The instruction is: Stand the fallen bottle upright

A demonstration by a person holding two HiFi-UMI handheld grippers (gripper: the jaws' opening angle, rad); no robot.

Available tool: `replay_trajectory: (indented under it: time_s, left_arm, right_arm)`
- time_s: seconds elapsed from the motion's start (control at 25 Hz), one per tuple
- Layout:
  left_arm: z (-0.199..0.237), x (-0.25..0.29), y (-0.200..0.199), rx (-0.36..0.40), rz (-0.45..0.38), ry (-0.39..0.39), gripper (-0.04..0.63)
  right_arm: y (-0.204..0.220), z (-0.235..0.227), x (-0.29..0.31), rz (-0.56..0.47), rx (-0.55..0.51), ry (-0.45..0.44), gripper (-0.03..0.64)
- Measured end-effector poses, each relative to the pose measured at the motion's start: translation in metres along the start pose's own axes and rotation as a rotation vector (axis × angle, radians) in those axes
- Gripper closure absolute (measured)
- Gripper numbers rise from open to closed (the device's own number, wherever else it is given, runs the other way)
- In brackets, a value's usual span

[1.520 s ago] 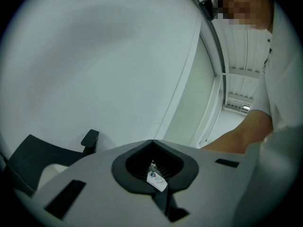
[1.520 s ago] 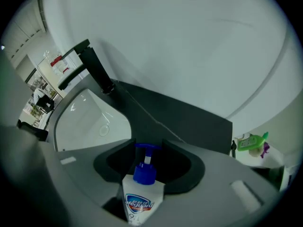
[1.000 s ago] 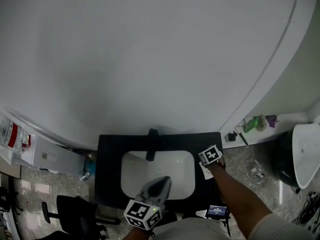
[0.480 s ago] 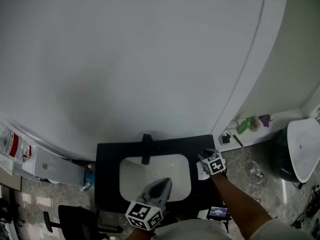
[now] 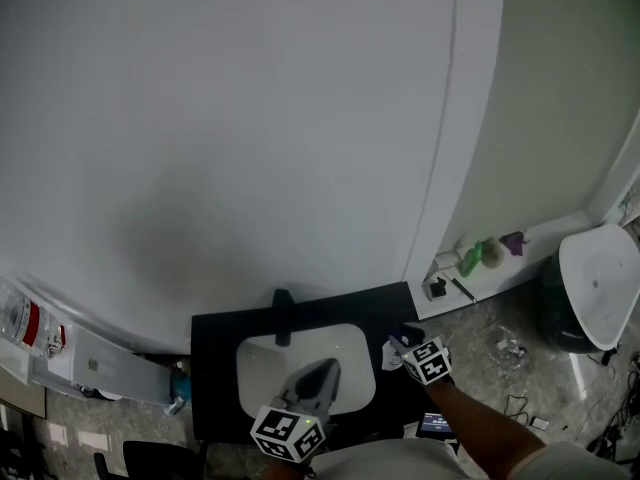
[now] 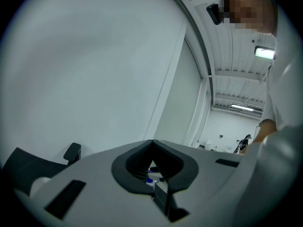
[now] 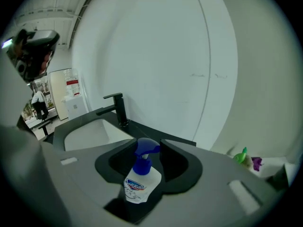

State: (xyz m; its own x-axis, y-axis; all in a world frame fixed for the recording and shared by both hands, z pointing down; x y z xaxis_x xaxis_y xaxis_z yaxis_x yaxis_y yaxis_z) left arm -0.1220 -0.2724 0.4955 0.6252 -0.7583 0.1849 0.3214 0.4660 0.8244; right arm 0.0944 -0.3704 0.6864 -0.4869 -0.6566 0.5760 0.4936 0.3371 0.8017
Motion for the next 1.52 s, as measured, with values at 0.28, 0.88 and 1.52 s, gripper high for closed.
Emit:
replay_trajectory:
  time_s: [0.28, 0.88, 1.52]
  left_arm:
    - [-0.017, -0.001, -0.004, 0.018, -0.020, 0.030, 0.589]
    - [-0.037, -0.010, 0.004, 0.022, -0.055, 0.035, 0.589]
    - [-0.047, 0.003, -0.064, 0.121, -0.180, -0.008, 0.589]
  right_arm:
    - [0.011, 0.037, -0.044, -0.043, -0.056, -0.035, 0.466]
    - [-0.008, 0.047, -0.085, -0.146, -0.023, -0.026, 0.465]
    - [-0.216, 0.065, -0.142, -0.462, -0.056, -0.200, 0.615]
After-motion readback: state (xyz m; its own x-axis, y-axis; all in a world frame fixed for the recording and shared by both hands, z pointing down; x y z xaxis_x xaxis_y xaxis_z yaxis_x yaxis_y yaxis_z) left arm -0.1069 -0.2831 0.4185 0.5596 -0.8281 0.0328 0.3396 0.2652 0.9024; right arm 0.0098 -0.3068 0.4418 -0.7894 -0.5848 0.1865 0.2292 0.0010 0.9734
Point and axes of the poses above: the fingertips, and each gripper's own axes: x forward along the fingers, z to its left, y out of its underside, the point moved 6 cm from there along -x, backward along the fingers, and after that the axes turned 12 degrees about -x, right-handed, at the moved point
